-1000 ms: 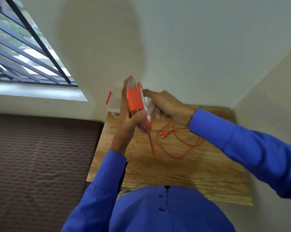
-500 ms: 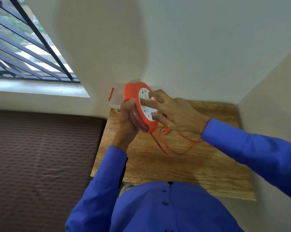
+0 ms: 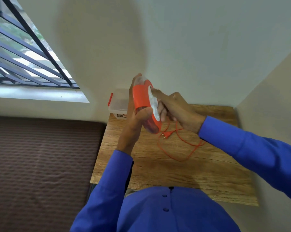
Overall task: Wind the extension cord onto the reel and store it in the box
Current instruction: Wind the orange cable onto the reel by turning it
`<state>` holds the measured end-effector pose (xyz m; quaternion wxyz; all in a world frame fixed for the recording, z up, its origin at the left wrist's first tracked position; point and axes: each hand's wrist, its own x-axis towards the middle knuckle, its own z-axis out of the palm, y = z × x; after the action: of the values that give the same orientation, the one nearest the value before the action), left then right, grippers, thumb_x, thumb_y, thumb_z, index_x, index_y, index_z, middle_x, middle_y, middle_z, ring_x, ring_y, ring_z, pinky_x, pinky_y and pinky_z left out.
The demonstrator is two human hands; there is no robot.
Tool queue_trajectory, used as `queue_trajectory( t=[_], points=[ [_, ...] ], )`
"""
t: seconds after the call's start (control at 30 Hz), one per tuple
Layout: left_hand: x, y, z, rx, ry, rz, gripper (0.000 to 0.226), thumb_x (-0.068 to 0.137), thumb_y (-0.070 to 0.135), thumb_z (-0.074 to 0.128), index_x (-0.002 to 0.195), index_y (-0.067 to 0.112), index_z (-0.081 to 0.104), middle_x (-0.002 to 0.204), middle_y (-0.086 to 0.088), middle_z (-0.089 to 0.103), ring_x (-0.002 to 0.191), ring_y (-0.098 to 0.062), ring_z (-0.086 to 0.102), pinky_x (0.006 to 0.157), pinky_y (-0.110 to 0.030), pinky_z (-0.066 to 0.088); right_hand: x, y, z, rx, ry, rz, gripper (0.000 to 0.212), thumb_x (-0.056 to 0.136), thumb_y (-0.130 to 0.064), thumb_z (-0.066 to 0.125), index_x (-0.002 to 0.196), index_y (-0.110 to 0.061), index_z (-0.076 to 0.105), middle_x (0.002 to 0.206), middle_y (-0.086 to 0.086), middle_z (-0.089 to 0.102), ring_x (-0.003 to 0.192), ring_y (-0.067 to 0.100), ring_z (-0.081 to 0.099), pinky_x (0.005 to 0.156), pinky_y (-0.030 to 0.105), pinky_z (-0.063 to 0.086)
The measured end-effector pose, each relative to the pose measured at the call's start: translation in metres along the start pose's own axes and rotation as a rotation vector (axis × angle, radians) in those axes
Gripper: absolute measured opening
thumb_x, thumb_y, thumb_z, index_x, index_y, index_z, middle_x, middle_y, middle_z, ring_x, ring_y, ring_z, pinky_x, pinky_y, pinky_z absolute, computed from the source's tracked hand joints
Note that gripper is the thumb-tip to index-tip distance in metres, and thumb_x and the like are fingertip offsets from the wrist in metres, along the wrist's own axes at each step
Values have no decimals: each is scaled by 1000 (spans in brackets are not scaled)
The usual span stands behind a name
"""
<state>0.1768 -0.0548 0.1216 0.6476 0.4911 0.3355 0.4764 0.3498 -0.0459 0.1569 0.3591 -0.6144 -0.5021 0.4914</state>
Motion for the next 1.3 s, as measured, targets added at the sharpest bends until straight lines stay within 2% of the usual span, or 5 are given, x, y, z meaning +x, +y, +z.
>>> queue_trajectory(
  t=[0.13, 0.53, 0.9, 1.1, 1.3],
  points=[
    [1, 1, 2, -60, -129, 80, 57, 89, 61, 79, 138, 35, 70, 111, 12, 78, 103, -11, 75, 91, -33, 62, -5, -4, 1, -127, 27, -200, 76, 104, -65, 56, 55, -11, 74, 43, 10, 61, 33, 14, 49, 44, 17, 41],
    [-1, -1, -9, -414, -81, -57, 99, 72, 71, 85, 137, 1, 61, 121, -19, 69, 111, -36, 69, 94, -49, 58, -4, -6, -19, -1168, -273, -915, 49, 111, -46, 43, 160, -41, 38, 142, 5, 53, 74, 21, 67, 58, 36, 59],
    [3, -11, -5, -411, -72, 16, 79, 79, 72, 81, 138, 20, 75, 127, -17, 72, 119, -41, 66, 103, -55, 53, -3, -18, -4, -528, 63, -489, 54, 75, -68, 84, 111, -27, 86, 62, -25, 71, 57, 1, 69, 58, 18, 53],
    [-3, -21, 0, -414, -19, 86, 65, 87, 69, 75, 136, 28, 78, 123, -2, 80, 116, -22, 76, 92, -41, 64, 1, -9, 15, -524, 220, -289, 78, 92, -74, 66, 48, -11, 56, 41, 2, 45, 37, 13, 40, 45, 25, 30],
    [1, -27, 1, -459, 1, 120, 77, 84, 71, 75, 141, 18, 73, 130, -11, 76, 123, -31, 71, 104, -50, 58, -9, -8, 19, -903, 362, -496, 68, 108, -55, 54, 58, -11, 65, 48, 4, 55, 43, 21, 47, 50, 26, 27]
  ],
)
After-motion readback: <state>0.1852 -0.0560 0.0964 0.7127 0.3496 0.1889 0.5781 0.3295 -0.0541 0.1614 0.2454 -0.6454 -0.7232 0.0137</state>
